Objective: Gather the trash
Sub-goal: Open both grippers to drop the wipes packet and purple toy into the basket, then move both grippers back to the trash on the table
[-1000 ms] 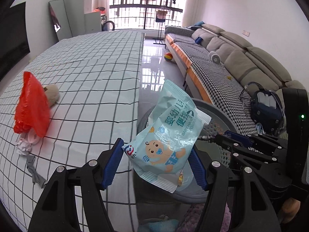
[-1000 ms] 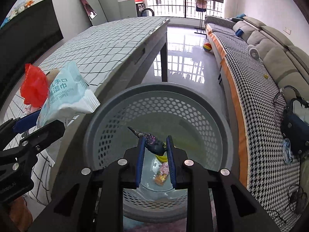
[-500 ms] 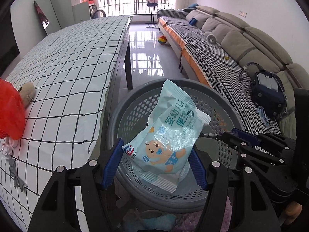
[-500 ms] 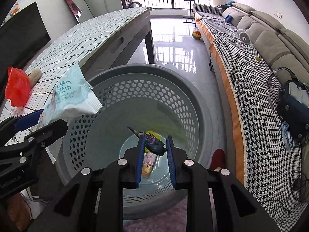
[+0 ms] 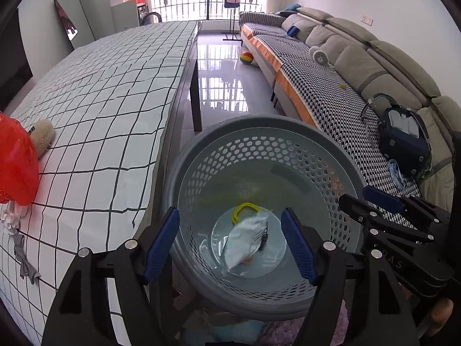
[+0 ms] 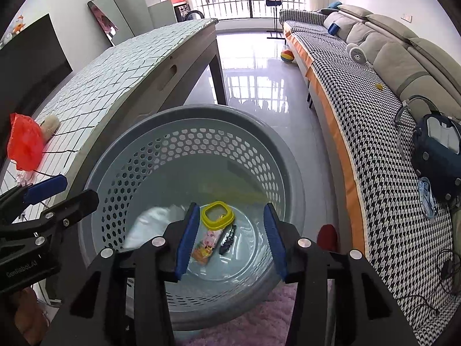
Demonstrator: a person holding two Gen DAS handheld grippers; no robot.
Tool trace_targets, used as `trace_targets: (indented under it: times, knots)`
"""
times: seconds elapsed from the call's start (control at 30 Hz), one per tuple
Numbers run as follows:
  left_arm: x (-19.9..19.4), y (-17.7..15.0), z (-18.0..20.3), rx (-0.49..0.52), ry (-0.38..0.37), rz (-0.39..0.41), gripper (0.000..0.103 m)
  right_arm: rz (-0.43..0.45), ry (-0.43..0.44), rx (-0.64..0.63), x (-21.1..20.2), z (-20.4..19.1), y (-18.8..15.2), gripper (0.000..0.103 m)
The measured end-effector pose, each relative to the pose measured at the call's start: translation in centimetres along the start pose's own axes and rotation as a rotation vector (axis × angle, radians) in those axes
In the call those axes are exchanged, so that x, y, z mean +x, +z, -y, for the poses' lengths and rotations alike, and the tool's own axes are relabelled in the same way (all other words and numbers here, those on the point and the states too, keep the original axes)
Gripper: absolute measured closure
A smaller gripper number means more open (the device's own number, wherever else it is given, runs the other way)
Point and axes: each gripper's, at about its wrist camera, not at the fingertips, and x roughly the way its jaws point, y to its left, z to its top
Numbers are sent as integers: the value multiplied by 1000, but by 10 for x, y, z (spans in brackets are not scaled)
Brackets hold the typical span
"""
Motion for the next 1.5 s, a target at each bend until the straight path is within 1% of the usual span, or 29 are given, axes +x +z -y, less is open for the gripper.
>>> trace_targets:
  times: [0.1,0.33,0.47,0.8,0.83,0.93,1.07,1.37,1.5]
  knots:
    - [-2,0,-2,-9,2,5,29,2,2,3,-1,-2,-1,58]
    - [-9,-2,-5,-22,6,21,28,22,9,2,-6,-6,-4,44]
    - [-13,-4,-8,-32,13,30,26,29,1,-4,-8,-9,-6,42]
    - [-26,-9,-24,-72,60,69,21,61,-5,-7,-15,-20,-12,24]
    - [-27,-10,-26,-76,65,73,19,67,-8,-9,-15,-22,-13,23]
    - [-32,-13,-35,-94,86,88,18,65,-7,-17,-15,-29,-14,20]
    - [-39,-16,-46,-119,108,105,18,56,-1,-18,-14,-38,-13,20]
    - [-58,-28,-80,-179,175,145,18,94,50,-51,-18,-66,-8,20]
    - [-68,-34,-100,-216,206,161,18,110,94,-77,-22,-80,-2,20]
